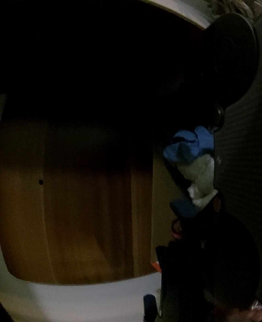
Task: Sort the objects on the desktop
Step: 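Lower both items into the orange box and open both tools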
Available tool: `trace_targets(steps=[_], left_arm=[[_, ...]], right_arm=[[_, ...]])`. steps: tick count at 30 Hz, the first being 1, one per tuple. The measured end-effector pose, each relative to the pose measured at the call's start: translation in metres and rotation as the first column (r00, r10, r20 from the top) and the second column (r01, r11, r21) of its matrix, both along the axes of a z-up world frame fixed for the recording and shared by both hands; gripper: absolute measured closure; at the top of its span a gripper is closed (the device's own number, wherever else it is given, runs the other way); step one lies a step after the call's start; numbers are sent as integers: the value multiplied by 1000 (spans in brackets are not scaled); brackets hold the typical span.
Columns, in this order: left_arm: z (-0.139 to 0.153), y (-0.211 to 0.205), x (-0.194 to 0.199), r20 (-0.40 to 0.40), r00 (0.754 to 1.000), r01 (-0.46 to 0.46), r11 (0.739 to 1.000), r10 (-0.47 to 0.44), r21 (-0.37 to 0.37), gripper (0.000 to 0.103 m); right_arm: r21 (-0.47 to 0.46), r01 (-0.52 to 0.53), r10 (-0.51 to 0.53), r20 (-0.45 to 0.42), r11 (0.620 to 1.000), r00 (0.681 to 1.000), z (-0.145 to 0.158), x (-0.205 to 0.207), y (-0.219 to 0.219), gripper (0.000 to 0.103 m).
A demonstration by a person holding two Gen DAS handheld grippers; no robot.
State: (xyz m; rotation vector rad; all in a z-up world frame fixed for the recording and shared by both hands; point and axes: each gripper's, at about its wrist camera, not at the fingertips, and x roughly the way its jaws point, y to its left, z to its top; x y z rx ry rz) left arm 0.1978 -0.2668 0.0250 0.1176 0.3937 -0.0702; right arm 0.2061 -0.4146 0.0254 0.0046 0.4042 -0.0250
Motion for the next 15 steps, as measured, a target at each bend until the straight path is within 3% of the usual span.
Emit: trace_targets(steps=[15], left_arm=[[9, 2, -32, 91, 986, 141, 990, -142, 18, 0]], right_arm=[[26, -8, 8, -6, 1000, 1000, -5, -18, -3, 9]])
